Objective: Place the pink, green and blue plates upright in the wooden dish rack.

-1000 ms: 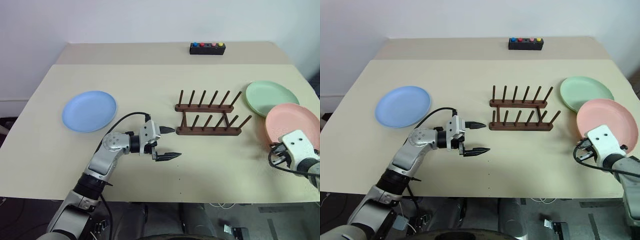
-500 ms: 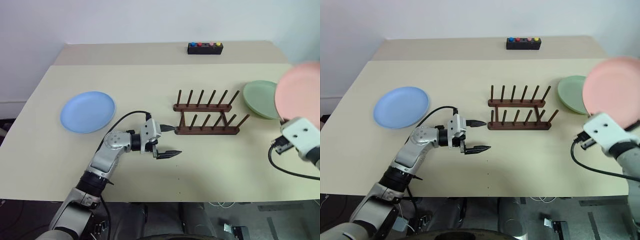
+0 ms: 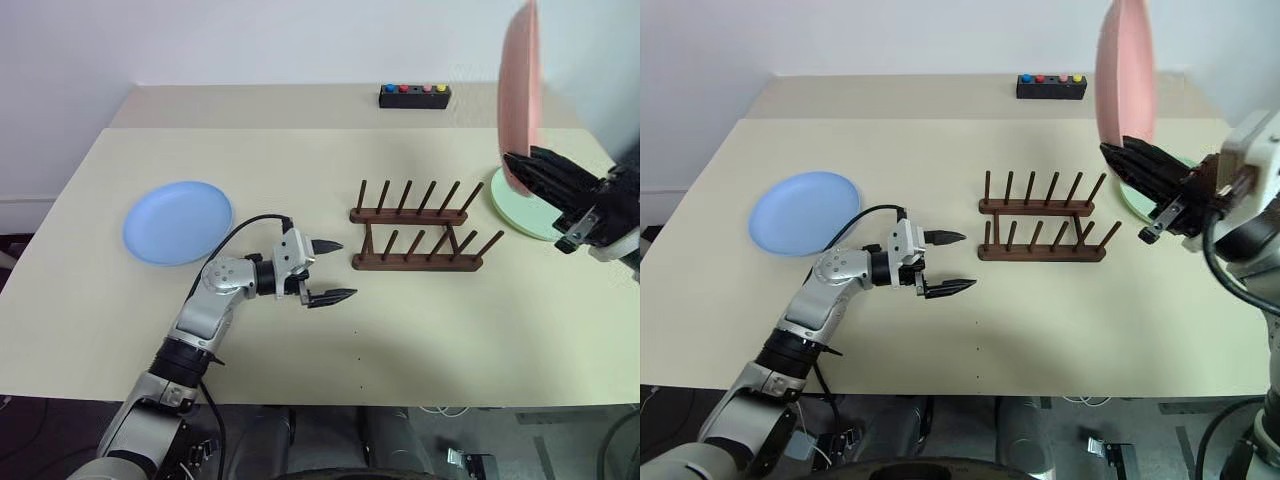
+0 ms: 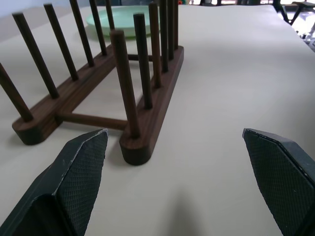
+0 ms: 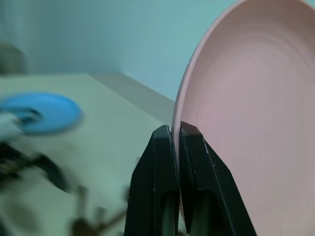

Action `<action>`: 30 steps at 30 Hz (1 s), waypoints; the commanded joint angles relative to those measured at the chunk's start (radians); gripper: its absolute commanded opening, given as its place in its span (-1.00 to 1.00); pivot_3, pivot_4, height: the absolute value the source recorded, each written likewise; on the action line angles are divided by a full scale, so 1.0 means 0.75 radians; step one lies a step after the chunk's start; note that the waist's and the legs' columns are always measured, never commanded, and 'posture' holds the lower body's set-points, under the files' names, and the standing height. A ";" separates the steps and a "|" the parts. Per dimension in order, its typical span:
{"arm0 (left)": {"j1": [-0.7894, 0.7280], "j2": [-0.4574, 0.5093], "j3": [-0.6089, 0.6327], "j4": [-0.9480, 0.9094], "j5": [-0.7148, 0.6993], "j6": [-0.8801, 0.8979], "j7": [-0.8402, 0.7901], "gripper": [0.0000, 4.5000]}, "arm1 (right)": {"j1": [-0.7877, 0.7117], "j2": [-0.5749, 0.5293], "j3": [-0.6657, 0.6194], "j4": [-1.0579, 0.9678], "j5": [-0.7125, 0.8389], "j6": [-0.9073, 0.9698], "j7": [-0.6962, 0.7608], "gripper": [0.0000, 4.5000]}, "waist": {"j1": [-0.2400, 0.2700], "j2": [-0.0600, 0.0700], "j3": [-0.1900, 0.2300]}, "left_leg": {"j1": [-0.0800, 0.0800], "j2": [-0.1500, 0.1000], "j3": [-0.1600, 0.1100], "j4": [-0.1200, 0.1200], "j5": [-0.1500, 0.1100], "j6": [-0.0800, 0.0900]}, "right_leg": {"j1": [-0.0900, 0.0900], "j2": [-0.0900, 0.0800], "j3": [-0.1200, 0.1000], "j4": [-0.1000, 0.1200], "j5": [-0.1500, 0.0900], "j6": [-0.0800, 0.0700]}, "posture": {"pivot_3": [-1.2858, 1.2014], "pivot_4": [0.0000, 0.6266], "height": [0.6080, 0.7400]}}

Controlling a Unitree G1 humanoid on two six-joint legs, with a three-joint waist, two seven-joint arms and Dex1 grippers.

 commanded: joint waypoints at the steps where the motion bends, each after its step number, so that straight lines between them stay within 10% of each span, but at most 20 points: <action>1: 0.001 0.003 0.018 -0.061 -0.009 -0.010 0.006 1.00 | -0.032 0.008 -0.084 0.076 0.234 0.064 -0.052 -0.98 | 0.000 0.000 0.000 | 0.000 0.000 0.000 0.000 0.000 0.000 | 0.000 0.000 0.000 0.000 0.000 0.000 | 0.03 -0.52 1.00; 11: -0.002 0.014 0.011 -0.064 -0.010 -0.003 -0.007 1.00 | -0.036 0.005 -0.162 0.342 0.557 0.148 -0.092 -0.98 | -0.003 0.001 0.000 | 0.000 0.000 0.001 0.000 0.000 0.000 | -0.001 0.000 0.000 0.000 0.000 0.000 | 0.03 -0.52 1.00; 30: 0.011 0.057 0.024 -0.100 -0.013 0.019 -0.019 1.00 | -0.057 -0.054 -0.073 0.557 0.530 0.234 0.136 -0.98 | -0.002 0.001 0.000 | 0.000 0.000 0.001 0.000 0.000 0.000 | -0.001 0.000 0.000 0.000 0.000 0.000 | 0.03 -0.52 1.00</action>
